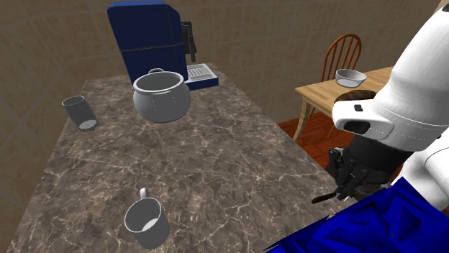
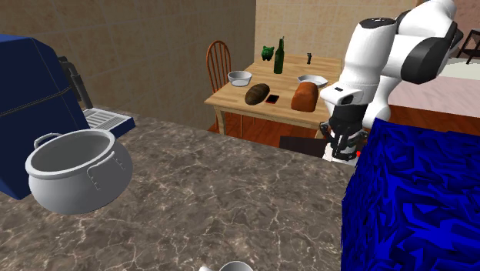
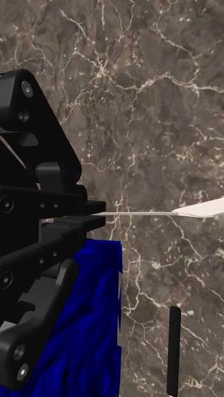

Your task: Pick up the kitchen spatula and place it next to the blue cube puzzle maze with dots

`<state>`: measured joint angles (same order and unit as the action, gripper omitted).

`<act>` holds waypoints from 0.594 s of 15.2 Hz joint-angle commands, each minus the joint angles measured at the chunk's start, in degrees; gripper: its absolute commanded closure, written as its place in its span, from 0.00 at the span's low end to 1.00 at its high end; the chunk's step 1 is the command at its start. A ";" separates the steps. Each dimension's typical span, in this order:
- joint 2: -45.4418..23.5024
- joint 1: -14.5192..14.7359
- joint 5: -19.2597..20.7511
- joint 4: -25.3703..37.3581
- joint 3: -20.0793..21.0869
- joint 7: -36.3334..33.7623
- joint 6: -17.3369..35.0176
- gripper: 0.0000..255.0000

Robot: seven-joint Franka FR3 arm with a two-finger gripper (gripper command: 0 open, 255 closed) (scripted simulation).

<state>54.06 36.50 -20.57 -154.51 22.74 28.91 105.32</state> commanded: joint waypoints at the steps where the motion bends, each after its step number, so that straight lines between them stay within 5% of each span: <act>1: -0.16 0.19 -0.51 -1.54 0.49 0.16 1.71 1.00; 9: -1.56 1.07 -2.78 -6.85 2.71 0.59 8.35 1.00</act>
<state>52.70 37.45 -23.13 -160.11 25.14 29.38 112.96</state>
